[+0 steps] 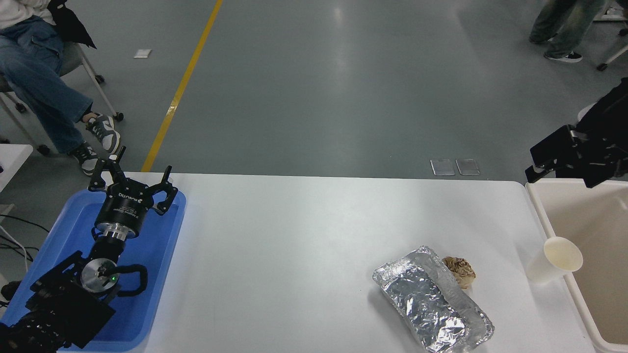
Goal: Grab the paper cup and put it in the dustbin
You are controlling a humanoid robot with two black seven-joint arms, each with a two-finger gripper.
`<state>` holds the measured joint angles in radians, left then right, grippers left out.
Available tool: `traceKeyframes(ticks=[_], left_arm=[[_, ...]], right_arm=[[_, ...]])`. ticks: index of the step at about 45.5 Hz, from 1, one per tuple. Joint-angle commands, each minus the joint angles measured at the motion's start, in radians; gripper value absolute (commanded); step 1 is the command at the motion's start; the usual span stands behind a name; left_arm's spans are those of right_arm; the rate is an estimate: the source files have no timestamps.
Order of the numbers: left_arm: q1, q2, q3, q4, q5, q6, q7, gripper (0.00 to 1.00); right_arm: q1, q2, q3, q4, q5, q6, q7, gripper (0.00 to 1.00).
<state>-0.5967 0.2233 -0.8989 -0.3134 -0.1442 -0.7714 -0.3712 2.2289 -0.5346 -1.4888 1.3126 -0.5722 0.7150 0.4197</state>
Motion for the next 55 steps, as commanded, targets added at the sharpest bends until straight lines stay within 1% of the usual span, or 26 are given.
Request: traceKeyframes(ticks=[1,9,26,39,51,55], left_arm=[[0.000,0.001,0.000,0.001,0.000,0.000,0.000,1.00],[0.000,0.001,0.000,0.001,0.000,0.000,0.000,1.00],[0.000,0.001,0.000,0.001,0.000,-0.002,0.000,1.00],[0.000,-0.001,0.000,-0.001,0.000,-0.002,0.000,1.00],[0.000,-0.001,0.000,-0.001,0.000,0.000,0.000,1.00],[0.000,-0.001,0.000,0.000,0.000,0.000,0.000,1.00]], right_arm=[[-0.196,-0.039,0.005,-0.081,-0.044,-0.129,-0.001,1.00],[-0.339,-0.059,0.019,-0.168,-0.031,-0.226,-0.001,1.00],[-0.699,-0.076,0.148,-0.420,-0.029,-0.342,0.002,1.00],[-0.883,-0.073,0.205,-0.569,-0.025,-0.393,0.002,1.00],[-0.968,-0.076,0.246,-0.636,-0.023,-0.408,0.002,1.00],[-1.006,-0.076,0.254,-0.656,0.000,-0.433,0.002,1.00]])
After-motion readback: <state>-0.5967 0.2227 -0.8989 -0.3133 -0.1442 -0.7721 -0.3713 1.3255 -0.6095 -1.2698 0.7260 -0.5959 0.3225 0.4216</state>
